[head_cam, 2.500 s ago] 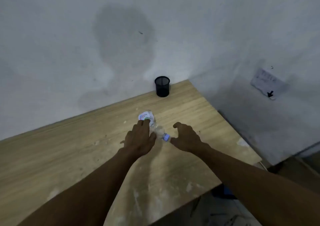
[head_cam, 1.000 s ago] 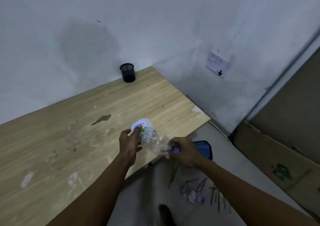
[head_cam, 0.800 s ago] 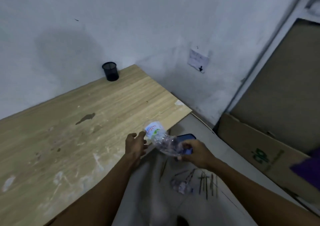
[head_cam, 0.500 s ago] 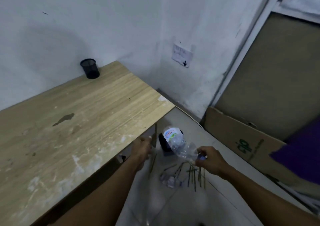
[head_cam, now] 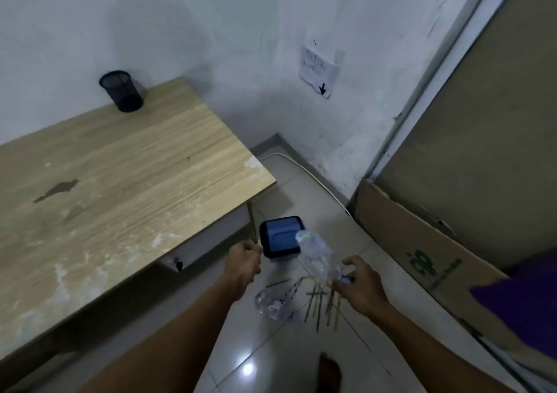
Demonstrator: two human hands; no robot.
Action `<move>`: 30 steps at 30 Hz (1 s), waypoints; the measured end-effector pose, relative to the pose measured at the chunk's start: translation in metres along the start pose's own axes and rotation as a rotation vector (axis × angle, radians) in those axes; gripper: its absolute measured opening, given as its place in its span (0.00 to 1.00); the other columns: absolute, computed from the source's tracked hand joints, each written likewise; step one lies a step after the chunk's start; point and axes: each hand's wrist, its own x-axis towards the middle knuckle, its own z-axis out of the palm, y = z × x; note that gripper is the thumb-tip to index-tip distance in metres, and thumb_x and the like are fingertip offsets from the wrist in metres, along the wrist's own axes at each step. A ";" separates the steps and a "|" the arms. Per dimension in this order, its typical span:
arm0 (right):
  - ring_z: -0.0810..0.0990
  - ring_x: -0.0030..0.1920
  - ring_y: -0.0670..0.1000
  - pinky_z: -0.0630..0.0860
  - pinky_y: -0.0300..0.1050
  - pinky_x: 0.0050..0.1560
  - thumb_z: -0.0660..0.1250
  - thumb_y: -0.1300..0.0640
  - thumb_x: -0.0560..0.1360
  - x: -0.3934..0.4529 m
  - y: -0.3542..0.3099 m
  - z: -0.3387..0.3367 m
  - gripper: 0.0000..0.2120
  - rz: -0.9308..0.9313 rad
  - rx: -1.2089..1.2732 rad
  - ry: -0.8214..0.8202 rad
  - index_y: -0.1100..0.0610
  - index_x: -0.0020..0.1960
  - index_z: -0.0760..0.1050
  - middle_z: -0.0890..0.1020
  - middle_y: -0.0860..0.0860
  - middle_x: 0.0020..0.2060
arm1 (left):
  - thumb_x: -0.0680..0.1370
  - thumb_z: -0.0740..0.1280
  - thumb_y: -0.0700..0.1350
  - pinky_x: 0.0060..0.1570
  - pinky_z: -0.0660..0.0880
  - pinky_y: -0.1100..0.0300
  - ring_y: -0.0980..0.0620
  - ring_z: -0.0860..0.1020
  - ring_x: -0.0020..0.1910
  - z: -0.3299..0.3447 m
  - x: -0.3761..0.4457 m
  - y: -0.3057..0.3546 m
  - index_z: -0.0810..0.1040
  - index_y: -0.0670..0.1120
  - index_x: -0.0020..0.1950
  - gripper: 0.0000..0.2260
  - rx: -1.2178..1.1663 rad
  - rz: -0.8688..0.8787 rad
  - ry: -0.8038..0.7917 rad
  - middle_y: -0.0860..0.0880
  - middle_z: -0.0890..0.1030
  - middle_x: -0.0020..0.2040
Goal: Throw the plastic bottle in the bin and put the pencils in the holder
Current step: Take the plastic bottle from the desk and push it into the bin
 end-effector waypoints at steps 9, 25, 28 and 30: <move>0.80 0.43 0.52 0.75 0.40 0.40 0.72 0.58 0.72 0.107 0.057 -0.002 0.19 0.002 -0.038 -0.110 0.59 0.61 0.76 0.81 0.53 0.44 | 0.80 0.62 0.44 0.37 0.74 0.56 0.43 0.78 0.44 0.078 0.074 -0.023 0.66 0.41 0.69 0.18 0.005 -0.067 0.075 0.37 0.78 0.51; 0.80 0.42 0.50 0.78 0.44 0.43 0.68 0.53 0.75 0.260 0.159 0.140 0.12 -0.193 -0.106 -0.045 0.55 0.57 0.79 0.80 0.46 0.42 | 0.79 0.64 0.44 0.38 0.74 0.63 0.51 0.78 0.46 0.146 0.289 -0.155 0.69 0.44 0.68 0.18 0.233 0.129 0.120 0.42 0.80 0.55; 0.82 0.43 0.52 0.80 0.49 0.44 0.67 0.52 0.75 0.288 0.171 0.165 0.10 -0.249 -0.097 -0.036 0.55 0.54 0.80 0.84 0.50 0.44 | 0.78 0.65 0.42 0.45 0.77 0.54 0.47 0.79 0.48 0.151 0.326 -0.172 0.71 0.43 0.65 0.16 0.269 0.217 0.132 0.42 0.80 0.53; 0.82 0.41 0.52 0.81 0.50 0.43 0.68 0.51 0.74 0.303 0.180 0.180 0.10 -0.298 -0.087 -0.007 0.55 0.51 0.80 0.84 0.50 0.41 | 0.76 0.65 0.41 0.44 0.74 0.56 0.48 0.76 0.46 0.155 0.350 -0.182 0.73 0.43 0.62 0.14 0.340 0.302 0.182 0.43 0.80 0.53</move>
